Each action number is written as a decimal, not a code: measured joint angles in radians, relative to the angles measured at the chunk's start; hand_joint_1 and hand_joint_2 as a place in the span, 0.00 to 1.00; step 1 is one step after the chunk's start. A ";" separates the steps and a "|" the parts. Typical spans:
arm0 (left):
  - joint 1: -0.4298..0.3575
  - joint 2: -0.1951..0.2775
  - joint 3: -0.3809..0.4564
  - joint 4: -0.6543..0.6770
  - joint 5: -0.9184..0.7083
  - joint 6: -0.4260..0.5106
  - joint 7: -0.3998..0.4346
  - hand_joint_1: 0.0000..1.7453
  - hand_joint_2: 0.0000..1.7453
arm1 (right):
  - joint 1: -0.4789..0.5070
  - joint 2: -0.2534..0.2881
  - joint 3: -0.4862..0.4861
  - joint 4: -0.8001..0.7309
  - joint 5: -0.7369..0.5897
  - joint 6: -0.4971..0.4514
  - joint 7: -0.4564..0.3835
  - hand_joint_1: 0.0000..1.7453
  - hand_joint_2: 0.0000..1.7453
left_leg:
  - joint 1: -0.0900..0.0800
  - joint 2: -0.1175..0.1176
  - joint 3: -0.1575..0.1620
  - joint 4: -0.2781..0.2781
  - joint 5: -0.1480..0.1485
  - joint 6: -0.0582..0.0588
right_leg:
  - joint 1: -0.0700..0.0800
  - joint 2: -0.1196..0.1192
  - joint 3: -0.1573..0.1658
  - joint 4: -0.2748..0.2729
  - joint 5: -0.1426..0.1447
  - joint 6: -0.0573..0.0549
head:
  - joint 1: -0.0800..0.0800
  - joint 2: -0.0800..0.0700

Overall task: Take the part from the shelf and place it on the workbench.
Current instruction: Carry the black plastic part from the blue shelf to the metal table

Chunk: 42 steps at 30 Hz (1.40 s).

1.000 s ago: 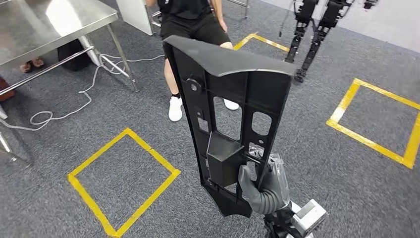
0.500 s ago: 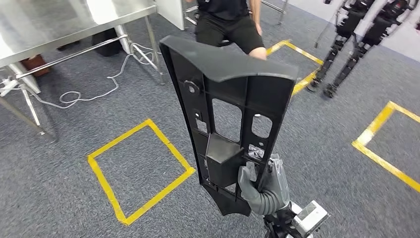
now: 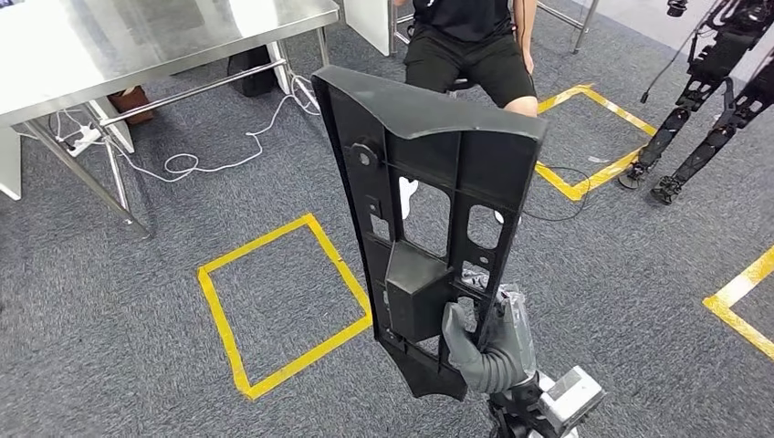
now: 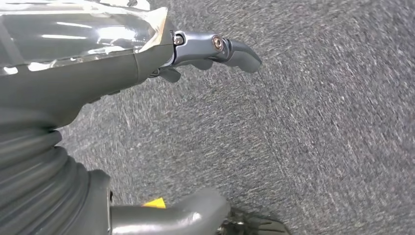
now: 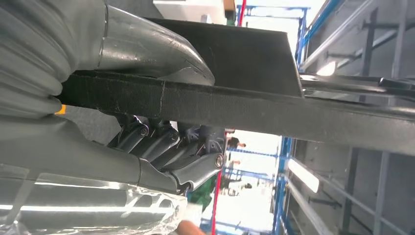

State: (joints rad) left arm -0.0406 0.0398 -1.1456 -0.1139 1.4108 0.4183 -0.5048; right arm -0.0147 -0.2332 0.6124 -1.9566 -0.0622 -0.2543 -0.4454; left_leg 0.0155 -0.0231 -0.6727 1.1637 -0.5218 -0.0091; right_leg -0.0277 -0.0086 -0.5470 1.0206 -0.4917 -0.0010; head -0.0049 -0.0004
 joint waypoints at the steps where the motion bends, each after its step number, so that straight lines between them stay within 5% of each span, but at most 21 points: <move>1: -0.002 0.000 0.000 0.000 0.000 0.000 -0.001 0.00 1.00 | 0.000 0.000 0.000 0.001 0.000 -0.001 0.000 1.00 1.00 | 0.001 0.011 -0.036 0.066 -0.026 -0.002 | 0.004 -0.011 0.001 0.000 -0.002 -0.004 | -0.001 0.000; 3: -0.002 0.000 0.000 0.000 0.000 -0.001 -0.003 0.00 1.00 | -0.002 0.000 0.001 0.006 0.000 -0.004 0.000 1.00 1.00 | 0.001 0.019 -0.075 0.131 -0.036 0.000 | 0.010 -0.034 0.003 0.000 -0.006 -0.009 | -0.001 0.000; 5: -0.001 0.001 0.000 0.000 0.000 -0.001 -0.004 0.00 1.00 | -0.003 0.001 0.002 0.008 -0.001 -0.006 0.000 1.00 1.00 | -0.001 0.028 -0.037 0.054 0.017 0.011 | 0.015 -0.054 0.009 0.000 -0.010 -0.013 | -0.001 0.000; 7: -0.003 0.004 0.000 0.000 0.000 -0.001 -0.005 0.00 1.00 | -0.006 0.002 0.003 0.009 -0.001 -0.009 0.000 1.00 1.00 | -0.012 0.068 0.031 -0.076 0.066 0.028 | 0.022 -0.072 0.015 0.000 -0.016 -0.011 | -0.001 0.000; 9: -0.006 0.005 0.000 0.000 0.000 -0.001 -0.007 0.00 1.00 | -0.008 0.006 0.004 0.009 -0.002 -0.012 0.000 1.00 1.00 | -0.024 0.090 0.059 -0.133 0.076 0.039 | 0.026 -0.090 0.018 -0.001 -0.021 -0.004 | 0.000 0.000; 11: -0.006 0.007 0.000 0.000 0.001 -0.001 -0.008 0.00 1.00 | -0.009 0.011 0.005 0.009 -0.002 -0.013 0.000 1.00 1.00 | -0.026 0.067 0.060 -0.140 0.079 0.045 | 0.028 -0.106 0.022 -0.004 -0.025 0.005 | 0.000 0.000; 14: -0.004 0.008 0.000 0.000 0.001 -0.002 -0.008 0.00 1.00 | -0.012 0.015 0.007 0.009 -0.002 -0.013 0.000 1.00 1.00 | -0.016 0.037 0.078 -0.164 0.092 0.057 | 0.027 -0.054 0.000 0.062 -0.064 0.010 | 0.004 0.000; 16: -0.005 0.008 0.000 -0.001 0.001 -0.003 -0.009 0.00 1.00 | -0.010 0.015 0.009 0.011 -0.003 -0.013 0.000 1.00 1.00 | -0.014 0.013 0.078 -0.166 0.095 0.061 | 0.022 -0.010 -0.063 0.190 -0.117 0.006 | 0.007 0.000; 18: -0.006 0.008 0.000 -0.001 0.001 -0.005 -0.009 0.00 1.00 | -0.007 0.014 0.010 0.013 -0.003 -0.013 0.001 1.00 1.00 | -0.013 -0.015 0.077 -0.166 0.095 0.061 | 0.016 0.001 -0.112 0.272 -0.137 0.014 | 0.008 0.000; 19: -0.005 0.008 0.000 -0.001 0.001 -0.006 -0.009 0.00 1.00 | -0.006 0.013 0.010 0.014 -0.003 -0.013 0.001 1.00 1.00 | -0.012 -0.029 0.077 -0.165 0.095 0.060 | 0.013 0.002 -0.111 0.259 -0.122 0.024 | 0.009 0.000; 22: -0.004 0.008 0.000 -0.001 0.001 -0.007 -0.009 0.00 1.00 | -0.007 0.014 0.010 0.015 -0.003 -0.014 0.001 1.00 1.00 | -0.011 -0.069 0.079 -0.159 0.091 0.049 | 0.000 0.034 -0.033 0.071 -0.032 0.053 | 0.010 0.000; 24: -0.003 0.008 0.000 -0.001 0.001 -0.007 -0.009 0.00 1.00 | -0.007 0.014 0.011 0.016 -0.003 -0.014 0.001 1.00 1.00 | -0.013 -0.087 0.074 -0.153 0.087 0.036 | -0.003 0.050 -0.005 0.003 -0.007 0.046 | 0.010 0.000; 26: 0.002 0.008 0.000 -0.001 0.002 -0.007 -0.009 0.00 1.00 | -0.009 0.015 0.012 0.016 -0.003 -0.014 0.001 1.00 1.00 | -0.008 -0.099 0.069 -0.152 0.086 0.025 | 0.000 0.036 0.000 0.000 -0.005 0.026 | 0.008 0.000; 29: 0.006 0.009 0.000 -0.001 0.005 -0.008 -0.009 0.00 1.00 | -0.014 0.017 0.012 0.016 -0.003 -0.014 0.001 1.00 1.00 | -0.003 -0.050 0.042 -0.093 0.051 0.010 | -0.003 0.013 0.008 -0.004 -0.002 0.005 | 0.001 0.000; 31: 0.003 0.009 0.000 -0.001 0.009 -0.009 -0.009 0.00 1.00 | -0.015 0.017 0.011 0.016 -0.003 -0.014 0.002 1.00 1.00 | -0.002 0.001 -0.020 0.031 -0.009 0.002 | 0.001 -0.008 0.011 -0.005 -0.006 -0.004 | -0.005 0.000; 33: 0.002 0.009 0.000 -0.001 0.013 -0.009 -0.010 0.00 1.00 | -0.015 0.017 0.012 0.018 -0.003 -0.014 0.004 1.00 1.00 | 0.002 0.017 -0.073 0.125 -0.038 -0.003 | 0.005 -0.030 0.013 -0.004 -0.011 -0.009 | -0.006 0.000; 35: 0.002 0.010 0.000 -0.001 0.016 -0.010 -0.014 0.00 1.00 | -0.015 0.017 0.012 0.019 -0.003 -0.015 0.004 1.00 1.00 | 0.004 0.026 -0.057 0.084 0.002 -0.002 | 0.006 -0.051 0.018 -0.004 -0.016 -0.009 | -0.006 0.000; 37: 0.001 0.011 0.000 -0.001 0.020 -0.010 -0.019 0.00 1.00 | -0.016 0.020 0.012 0.019 -0.003 -0.015 0.004 1.00 1.00 | 0.000 0.060 0.011 -0.047 0.063 0.006 | 0.010 -0.069 0.027 -0.004 -0.025 -0.003 | -0.006 0.000; 39: -0.002 0.011 0.000 -0.001 0.021 -0.012 -0.022 0.00 1.00 | -0.022 0.024 0.012 0.019 -0.002 -0.015 0.007 1.00 1.00 | -0.009 0.084 0.050 -0.124 0.085 0.017 | 0.016 -0.085 0.034 -0.004 -0.033 0.007 | -0.004 0.000; 42: -0.002 0.012 0.000 -0.001 0.022 -0.016 -0.025 0.00 1.00 | -0.031 0.031 0.012 0.019 -0.001 -0.015 0.014 1.00 1.00 | -0.015 0.059 0.053 -0.139 0.085 0.032 | 0.019 -0.104 0.039 -0.009 -0.039 0.022 | -0.003 0.000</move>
State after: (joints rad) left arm -0.0430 0.0520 -1.1452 -0.1151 1.4326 0.4019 -0.5297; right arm -0.0452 -0.2022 0.6246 -1.9379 -0.0627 -0.2697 -0.4311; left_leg 0.0004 0.0358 -0.6193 1.0247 -0.4364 0.0232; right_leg -0.0088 -0.1129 -0.5082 1.0117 -0.5312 0.0209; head -0.0082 -0.0004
